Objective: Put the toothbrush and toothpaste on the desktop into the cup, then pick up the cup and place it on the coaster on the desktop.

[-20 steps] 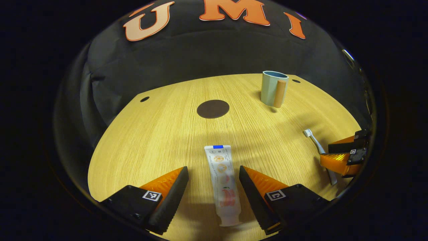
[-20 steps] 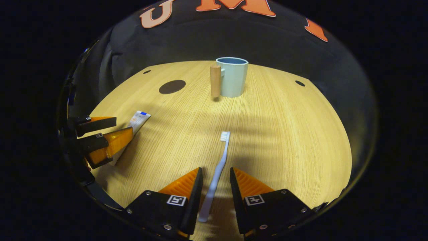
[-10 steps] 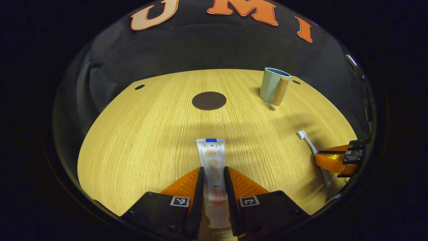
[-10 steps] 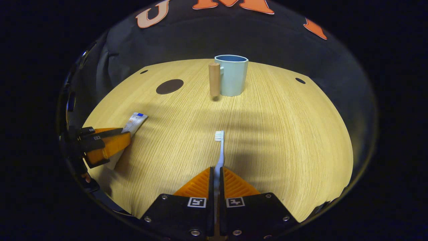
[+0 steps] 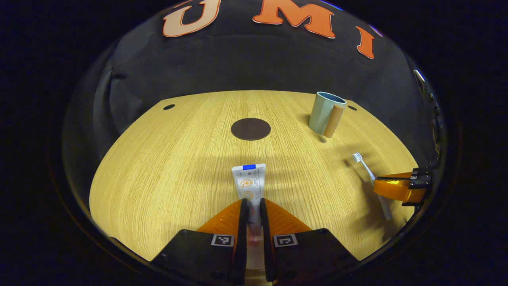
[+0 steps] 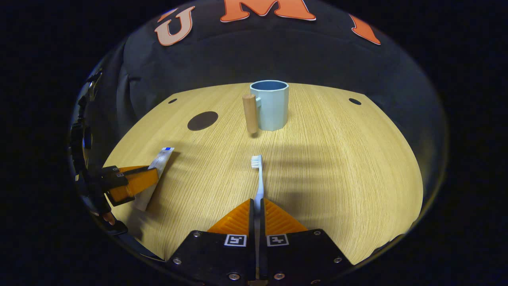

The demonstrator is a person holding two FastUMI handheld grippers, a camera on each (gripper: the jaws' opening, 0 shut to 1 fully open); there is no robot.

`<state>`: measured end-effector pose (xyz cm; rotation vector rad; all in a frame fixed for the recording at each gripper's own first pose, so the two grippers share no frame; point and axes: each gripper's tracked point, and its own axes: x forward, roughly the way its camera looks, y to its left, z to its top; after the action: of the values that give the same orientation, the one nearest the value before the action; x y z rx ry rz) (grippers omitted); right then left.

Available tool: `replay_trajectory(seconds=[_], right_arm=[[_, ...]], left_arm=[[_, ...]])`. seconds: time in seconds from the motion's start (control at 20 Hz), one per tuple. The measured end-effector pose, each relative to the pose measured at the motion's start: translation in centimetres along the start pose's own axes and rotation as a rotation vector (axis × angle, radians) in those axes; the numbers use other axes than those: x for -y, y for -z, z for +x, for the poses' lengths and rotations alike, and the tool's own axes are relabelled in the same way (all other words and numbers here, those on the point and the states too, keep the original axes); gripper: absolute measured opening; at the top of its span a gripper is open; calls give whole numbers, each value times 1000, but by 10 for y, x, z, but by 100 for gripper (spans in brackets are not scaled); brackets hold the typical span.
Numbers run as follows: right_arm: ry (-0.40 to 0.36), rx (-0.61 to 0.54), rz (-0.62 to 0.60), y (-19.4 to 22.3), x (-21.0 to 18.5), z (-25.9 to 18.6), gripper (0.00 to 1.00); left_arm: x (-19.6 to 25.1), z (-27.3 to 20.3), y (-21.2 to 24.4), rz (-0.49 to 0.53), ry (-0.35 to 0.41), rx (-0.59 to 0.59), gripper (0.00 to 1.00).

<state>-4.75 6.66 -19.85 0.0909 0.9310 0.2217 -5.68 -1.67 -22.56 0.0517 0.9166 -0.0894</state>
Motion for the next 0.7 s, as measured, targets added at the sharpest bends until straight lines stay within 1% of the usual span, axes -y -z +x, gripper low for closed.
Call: replay_trajectory(seconds=[0.25,0.55,0.7], right_arm=[[-14,105,-16,-33,5,-9,4],[-49,252,-18,-88,-2,-18,4],[-46,302,-35,-109,-5,-18,4]], left_arm=[[-1,-7,-16,-1,-1,47,22],[0,-15,-25,-4,-1,81,22],[-3,-16,-28,-4,-4,96,22]])
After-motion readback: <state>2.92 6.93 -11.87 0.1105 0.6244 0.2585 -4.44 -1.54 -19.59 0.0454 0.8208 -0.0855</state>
